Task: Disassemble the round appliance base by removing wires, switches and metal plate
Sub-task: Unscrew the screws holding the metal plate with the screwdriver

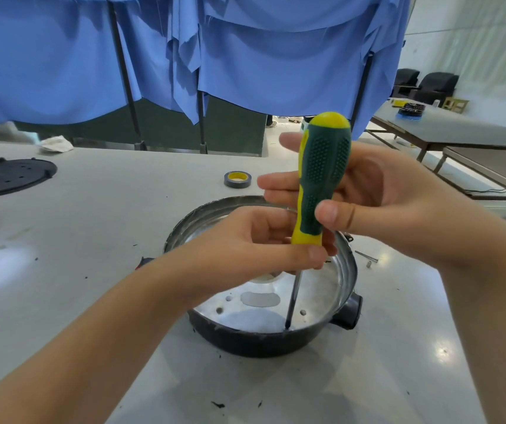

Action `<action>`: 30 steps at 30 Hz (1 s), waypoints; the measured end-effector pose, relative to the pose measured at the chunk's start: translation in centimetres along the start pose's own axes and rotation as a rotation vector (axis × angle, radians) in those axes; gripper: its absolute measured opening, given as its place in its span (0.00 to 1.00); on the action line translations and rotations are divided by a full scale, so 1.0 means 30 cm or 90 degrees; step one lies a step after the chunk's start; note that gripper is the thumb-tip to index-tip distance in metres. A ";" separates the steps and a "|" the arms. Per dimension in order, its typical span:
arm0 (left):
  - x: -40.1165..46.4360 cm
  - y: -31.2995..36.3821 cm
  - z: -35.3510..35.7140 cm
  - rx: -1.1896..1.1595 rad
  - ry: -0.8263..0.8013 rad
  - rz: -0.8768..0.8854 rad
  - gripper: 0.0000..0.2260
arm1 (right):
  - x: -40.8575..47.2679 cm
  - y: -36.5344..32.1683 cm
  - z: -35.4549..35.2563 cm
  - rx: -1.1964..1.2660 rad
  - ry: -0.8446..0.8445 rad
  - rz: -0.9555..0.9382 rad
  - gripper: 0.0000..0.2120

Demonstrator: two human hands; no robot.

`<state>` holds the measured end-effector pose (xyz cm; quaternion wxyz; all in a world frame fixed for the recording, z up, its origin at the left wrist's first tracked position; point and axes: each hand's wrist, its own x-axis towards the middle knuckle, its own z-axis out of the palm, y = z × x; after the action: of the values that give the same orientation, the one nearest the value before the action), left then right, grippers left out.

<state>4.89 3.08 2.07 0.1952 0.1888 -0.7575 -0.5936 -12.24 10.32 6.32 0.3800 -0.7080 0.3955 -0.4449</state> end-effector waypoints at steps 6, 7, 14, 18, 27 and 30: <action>0.002 -0.007 -0.016 0.022 0.028 0.008 0.16 | -0.009 -0.001 -0.012 0.037 -0.023 0.033 0.26; 0.004 -0.006 -0.012 0.040 0.055 0.015 0.16 | -0.011 -0.003 -0.013 0.028 -0.017 0.047 0.26; 0.005 0.007 0.040 0.108 0.183 0.065 0.18 | 0.007 -0.020 0.016 -0.128 0.095 0.036 0.19; 0.001 0.007 0.065 0.174 0.275 0.073 0.18 | 0.013 -0.014 0.017 -0.158 0.138 0.012 0.25; 0.010 -0.005 0.040 0.144 0.136 0.049 0.14 | 0.009 -0.013 0.014 0.002 0.028 0.006 0.23; 0.006 0.000 -0.003 0.072 0.028 0.012 0.14 | 0.003 -0.012 0.003 -0.006 0.006 0.009 0.24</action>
<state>4.80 2.91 2.12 0.2065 0.2058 -0.7872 -0.5434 -12.06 10.39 6.64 0.3782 -0.7048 0.4041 -0.4438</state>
